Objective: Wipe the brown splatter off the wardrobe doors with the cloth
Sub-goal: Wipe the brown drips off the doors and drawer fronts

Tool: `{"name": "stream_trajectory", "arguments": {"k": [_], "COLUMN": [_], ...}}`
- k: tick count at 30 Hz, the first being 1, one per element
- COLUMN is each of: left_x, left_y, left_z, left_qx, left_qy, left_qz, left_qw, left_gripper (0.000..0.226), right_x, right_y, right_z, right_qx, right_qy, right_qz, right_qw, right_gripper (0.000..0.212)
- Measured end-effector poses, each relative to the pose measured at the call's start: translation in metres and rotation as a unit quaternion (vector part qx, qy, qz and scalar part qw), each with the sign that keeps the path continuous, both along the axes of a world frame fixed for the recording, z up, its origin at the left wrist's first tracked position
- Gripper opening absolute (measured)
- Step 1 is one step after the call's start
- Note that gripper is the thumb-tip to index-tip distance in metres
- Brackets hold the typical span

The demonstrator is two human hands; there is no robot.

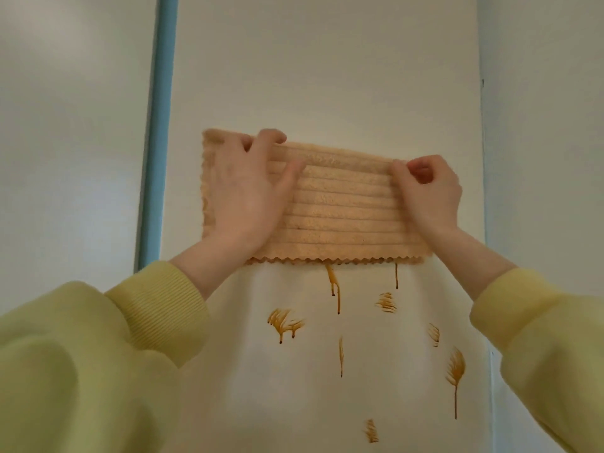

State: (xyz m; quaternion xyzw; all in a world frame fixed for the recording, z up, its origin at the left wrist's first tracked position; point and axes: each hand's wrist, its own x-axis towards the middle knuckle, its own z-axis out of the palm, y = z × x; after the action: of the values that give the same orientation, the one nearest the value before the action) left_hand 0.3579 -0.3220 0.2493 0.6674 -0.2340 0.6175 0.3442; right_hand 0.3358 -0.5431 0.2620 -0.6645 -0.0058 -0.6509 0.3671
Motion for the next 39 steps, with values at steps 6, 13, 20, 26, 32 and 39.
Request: {"name": "stream_trajectory", "arguments": {"k": [6, 13, 20, 26, 32, 39], "left_x": [0.026, 0.039, 0.028, 0.029, 0.029, 0.028], "left_y": [-0.014, -0.017, -0.022, -0.027, -0.059, -0.116], "left_z": [-0.006, -0.009, -0.012, -0.012, -0.018, -0.024], "left_qx": [0.093, 0.171, 0.213, 0.213, 0.222, 0.255], "left_qy": [-0.137, -0.185, -0.063, -0.043, -0.038, -0.038], "left_qz": [0.246, 0.257, 0.321, 0.328, 0.305, 0.279], "left_qw": [0.955, 0.933, 0.921, 0.920, 0.925, 0.925], "left_gripper": [0.021, 0.032, 0.076, 0.082, 0.082, 0.080], "right_x": [0.029, 0.048, 0.051, 0.049, 0.051, 0.050], "right_y": [0.014, 0.002, -0.002, -0.008, -0.039, -0.095], "right_z": [-0.021, -0.022, -0.023, -0.023, -0.028, -0.045], "right_qx": [-0.158, -0.203, -0.244, -0.267, -0.246, -0.197], "right_qy": [0.015, -0.048, 0.053, 0.083, 0.088, 0.094], "right_qz": [-0.132, -0.158, -0.164, -0.185, -0.184, -0.179], "right_qw": [0.978, 0.965, 0.954, 0.942, 0.948, 0.959], "right_gripper": [0.039, 0.049, 0.083, 0.083, 0.083, 0.082]}}
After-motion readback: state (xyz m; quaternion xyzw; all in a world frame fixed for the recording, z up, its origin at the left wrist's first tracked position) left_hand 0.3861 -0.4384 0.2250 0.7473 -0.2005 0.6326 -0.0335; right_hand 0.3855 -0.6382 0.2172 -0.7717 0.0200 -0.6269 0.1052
